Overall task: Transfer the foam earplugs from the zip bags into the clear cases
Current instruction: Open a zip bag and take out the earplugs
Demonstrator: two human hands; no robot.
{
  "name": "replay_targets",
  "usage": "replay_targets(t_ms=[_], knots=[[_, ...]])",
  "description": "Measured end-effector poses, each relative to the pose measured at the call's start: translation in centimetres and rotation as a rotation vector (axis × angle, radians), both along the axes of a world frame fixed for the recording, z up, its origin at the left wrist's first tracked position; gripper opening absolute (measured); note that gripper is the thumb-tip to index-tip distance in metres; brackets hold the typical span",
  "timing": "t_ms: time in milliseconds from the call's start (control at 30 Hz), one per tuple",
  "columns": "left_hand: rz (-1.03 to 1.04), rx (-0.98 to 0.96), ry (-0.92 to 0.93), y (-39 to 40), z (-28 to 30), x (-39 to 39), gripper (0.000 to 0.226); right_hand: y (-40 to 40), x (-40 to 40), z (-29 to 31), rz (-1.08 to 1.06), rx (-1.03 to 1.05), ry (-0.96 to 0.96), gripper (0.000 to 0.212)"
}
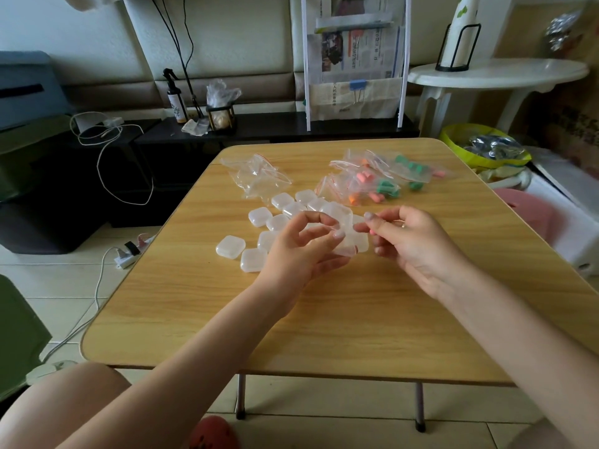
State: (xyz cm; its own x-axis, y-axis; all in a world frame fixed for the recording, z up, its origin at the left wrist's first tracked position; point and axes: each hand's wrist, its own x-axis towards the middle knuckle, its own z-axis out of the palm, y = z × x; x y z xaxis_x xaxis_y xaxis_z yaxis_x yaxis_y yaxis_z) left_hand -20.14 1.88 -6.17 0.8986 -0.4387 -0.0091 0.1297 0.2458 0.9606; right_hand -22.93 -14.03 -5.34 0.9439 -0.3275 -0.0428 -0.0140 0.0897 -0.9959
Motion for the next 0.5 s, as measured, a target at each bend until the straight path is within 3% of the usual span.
replay_targets(t_ms=[200,500], knots=[[0.005,-0.012,0.02,-0.23,-0.33,0.03,0.017,-0.39,-0.26,0.52,0.038,0.139,-0.03,0.004],[-0.017,-0.012,0.044,-0.47,-0.69,0.06,0.018,0.48,-0.36,0.08,0.146,-0.183,-0.153,0.012]])
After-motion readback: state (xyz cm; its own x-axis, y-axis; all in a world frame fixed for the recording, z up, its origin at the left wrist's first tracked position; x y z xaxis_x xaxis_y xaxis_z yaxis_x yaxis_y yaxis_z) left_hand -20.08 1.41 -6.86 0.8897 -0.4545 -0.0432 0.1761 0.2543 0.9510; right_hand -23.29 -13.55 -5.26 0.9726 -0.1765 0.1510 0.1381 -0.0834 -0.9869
